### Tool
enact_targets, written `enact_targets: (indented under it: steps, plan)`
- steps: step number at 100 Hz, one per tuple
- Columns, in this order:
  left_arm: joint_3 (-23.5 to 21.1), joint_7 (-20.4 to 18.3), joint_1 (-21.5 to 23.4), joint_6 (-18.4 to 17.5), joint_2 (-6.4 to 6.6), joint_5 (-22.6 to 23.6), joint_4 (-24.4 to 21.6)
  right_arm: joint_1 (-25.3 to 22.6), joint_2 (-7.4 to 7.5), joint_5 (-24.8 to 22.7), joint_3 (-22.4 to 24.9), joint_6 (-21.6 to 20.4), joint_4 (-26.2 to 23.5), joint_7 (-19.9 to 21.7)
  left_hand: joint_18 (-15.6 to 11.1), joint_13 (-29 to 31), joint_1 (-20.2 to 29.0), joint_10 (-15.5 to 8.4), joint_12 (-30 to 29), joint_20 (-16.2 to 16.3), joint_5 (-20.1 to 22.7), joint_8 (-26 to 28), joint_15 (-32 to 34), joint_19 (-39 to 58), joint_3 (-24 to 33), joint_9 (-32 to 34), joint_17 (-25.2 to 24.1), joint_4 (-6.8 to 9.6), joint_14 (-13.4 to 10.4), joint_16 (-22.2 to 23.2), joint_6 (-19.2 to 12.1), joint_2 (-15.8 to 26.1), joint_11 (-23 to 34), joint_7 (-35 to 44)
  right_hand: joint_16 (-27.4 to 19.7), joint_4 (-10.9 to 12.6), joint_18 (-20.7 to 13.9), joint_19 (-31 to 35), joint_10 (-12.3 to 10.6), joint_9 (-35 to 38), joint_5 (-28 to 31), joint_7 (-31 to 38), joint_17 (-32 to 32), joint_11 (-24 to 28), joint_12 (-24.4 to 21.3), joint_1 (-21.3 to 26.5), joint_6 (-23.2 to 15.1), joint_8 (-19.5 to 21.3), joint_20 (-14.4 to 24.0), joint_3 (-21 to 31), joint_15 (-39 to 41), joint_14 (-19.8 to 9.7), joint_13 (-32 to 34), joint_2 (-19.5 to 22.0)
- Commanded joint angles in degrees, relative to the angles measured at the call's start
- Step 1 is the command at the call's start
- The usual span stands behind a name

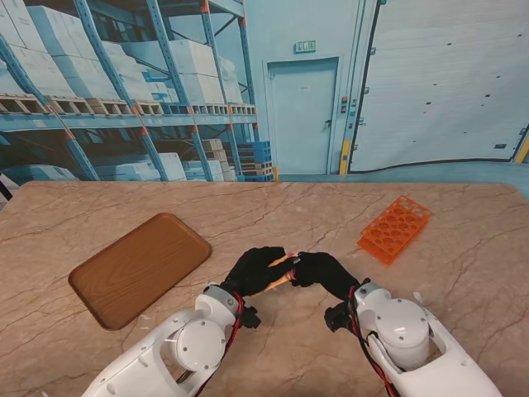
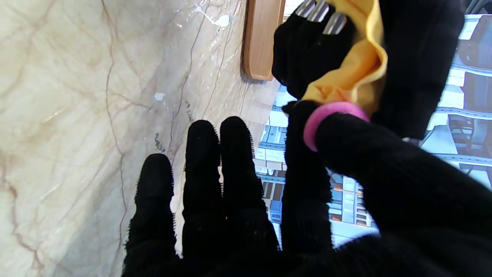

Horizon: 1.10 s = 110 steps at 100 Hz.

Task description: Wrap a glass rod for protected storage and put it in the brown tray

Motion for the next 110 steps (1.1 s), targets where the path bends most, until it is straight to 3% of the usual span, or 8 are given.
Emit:
enact_targets:
  steps: [1,11,15,20,31,78,105,110]
  plan:
    - [-0.29,0.55,0.06,-0.26,-0.65,0.01,-0.38,-1.04,-0.21,-0.40,-0.08,-0.53,-0.34,0.26,-0.84,1.44,2.26,-0.08,0.28,0.37,0.77,0.62,4.45,14.45,0.39,1.77,0.92,2.92,1.50,1.07,-0.57,3.04,2.25,2.28,0.08,-1.88,-0.02,2.69,-0.25,2.02,2.90,0.33,0.03,0.80,-0.12,3.54,-3.10,-0.33,-0.27,1.47,0.86,-1.32,1.31,-3.28]
    - [-0.44,0.98,0.11,-0.21,-0.80,-0.24,-0.30,-1.46,-0.09,-1.04,0.13,-1.18,-0.43,0.24,-0.66,1.45,2.05,0.00,0.29,0.04,0.95,0.62,4.26,14.45,0.71,1.77,0.89,3.44,1.68,1.01,-0.66,2.56,2.25,2.30,0.03,-2.04,-0.02,2.69,-0.33,2.35,3.12,0.44,0.03,0.80,-0.12,3.73,-3.02,-0.44,-0.28,1.76,0.78,-1.30,1.47,-3.47]
    - [-0.48,1.12,0.12,-0.19,-0.84,-0.26,-0.27,-1.59,-0.05,-1.38,0.14,-1.51,-0.46,0.20,-0.77,1.45,0.97,0.08,0.28,-0.54,1.45,0.41,4.23,14.45,2.05,1.76,0.90,4.96,1.70,1.06,-0.92,1.62,2.21,2.07,0.02,-2.06,-0.03,2.73,-0.37,2.51,3.19,0.53,0.17,0.77,-0.14,3.72,-2.98,-0.44,-0.28,1.97,0.75,-1.33,1.63,-3.59]
    - [-0.52,1.32,0.13,-0.15,-0.89,-0.23,-0.22,-1.73,-0.02,-1.90,0.12,-2.09,-0.46,-0.01,-0.87,1.44,0.61,-1.76,0.27,-0.57,1.87,0.31,4.17,14.45,2.67,1.74,0.92,5.59,1.69,1.05,-1.02,0.78,2.08,2.00,0.01,-2.13,0.03,2.73,-0.39,2.66,3.17,0.59,0.27,0.77,-0.14,3.72,-3.21,-0.39,-0.30,2.07,0.74,-1.38,1.82,-3.57]
    - [-0.64,1.47,0.23,0.16,-0.94,-0.36,-0.37,-2.13,-0.05,-3.71,-0.07,-4.06,-0.47,-1.36,-0.91,1.45,0.63,-0.05,0.26,-0.60,1.50,-0.04,4.07,14.45,3.54,1.78,0.91,6.58,1.65,1.03,-0.63,0.26,2.12,1.28,0.08,-2.26,0.20,2.73,-0.23,3.21,3.37,0.69,0.50,0.94,-0.14,3.80,-3.35,-0.32,-0.33,2.21,0.85,-1.27,2.26,-3.96]
    - [-0.95,1.72,0.36,0.87,-1.00,-0.38,-0.50,-4.23,1.10,-15.42,0.63,-15.64,-0.65,-4.12,-1.47,1.46,4.13,-0.86,0.24,-1.06,-4.78,-7.83,3.61,14.45,8.91,0.75,0.95,4.94,1.37,0.93,0.09,-5.99,2.17,0.20,0.09,-3.16,0.78,2.62,-0.27,4.58,4.15,0.63,0.92,1.08,-0.43,3.76,-3.69,-0.63,-0.52,3.04,0.87,-1.19,3.10,-4.89]
    - [-0.91,1.85,0.31,1.14,-1.02,-0.20,-0.42,-4.80,1.82,-23.11,1.25,-22.26,-0.46,-5.69,-2.14,1.47,4.68,-2.48,-0.14,-1.11,-7.98,-9.60,3.32,14.45,17.54,0.38,1.01,4.89,0.90,0.88,-0.80,-12.67,2.19,2.63,0.03,-3.67,0.97,2.55,0.14,4.71,4.31,0.59,1.05,1.13,-0.38,3.47,-4.09,-0.83,-0.62,3.47,0.73,-1.03,3.38,-5.12]
    - [-0.91,1.87,0.31,1.16,-1.03,-0.20,-0.41,-4.85,1.90,-24.38,1.39,-23.36,-0.42,-6.08,-2.19,1.48,4.72,-1.02,-0.17,-1.09,-8.21,-9.79,3.31,14.45,18.45,0.34,1.01,4.83,0.88,0.89,-0.90,-13.22,2.29,3.00,0.03,-3.77,1.10,2.56,0.23,4.75,4.39,0.64,1.15,1.18,-0.33,3.49,-4.06,-0.83,-0.64,3.56,0.72,-0.96,3.49,-5.22]
